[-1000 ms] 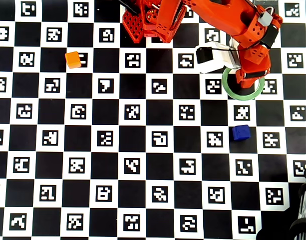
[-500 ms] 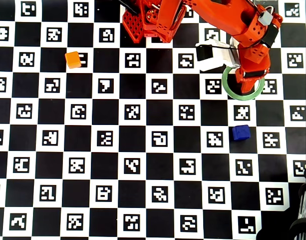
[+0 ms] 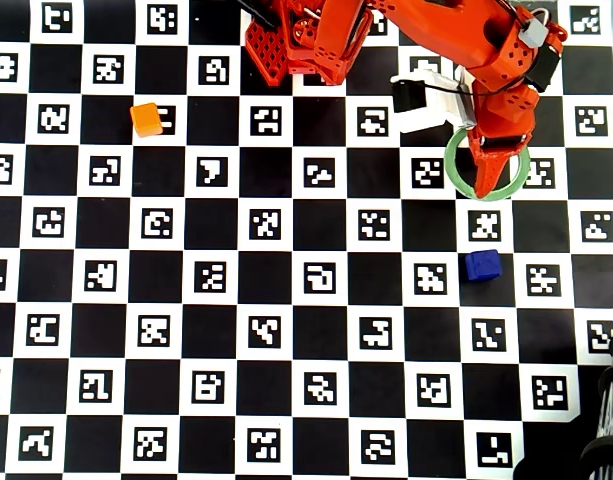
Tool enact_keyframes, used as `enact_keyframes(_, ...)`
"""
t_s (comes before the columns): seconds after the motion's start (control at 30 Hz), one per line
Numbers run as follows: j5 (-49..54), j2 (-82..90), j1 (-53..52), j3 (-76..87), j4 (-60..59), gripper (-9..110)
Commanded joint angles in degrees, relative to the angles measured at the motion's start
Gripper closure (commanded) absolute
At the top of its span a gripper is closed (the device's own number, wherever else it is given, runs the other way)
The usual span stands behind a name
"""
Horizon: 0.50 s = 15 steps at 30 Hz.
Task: Grab the red cube then put it in the green circle then put the blue cube on top and finally the orange cube on top
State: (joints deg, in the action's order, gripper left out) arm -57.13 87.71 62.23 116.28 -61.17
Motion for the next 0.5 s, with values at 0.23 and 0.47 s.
enact_keyframes(0.23,1.58,3.60,0.70,-7.38,-5.36,51)
enact_keyframes(0.47,4.22,3.96,0.18,-13.89,-12.66,50)
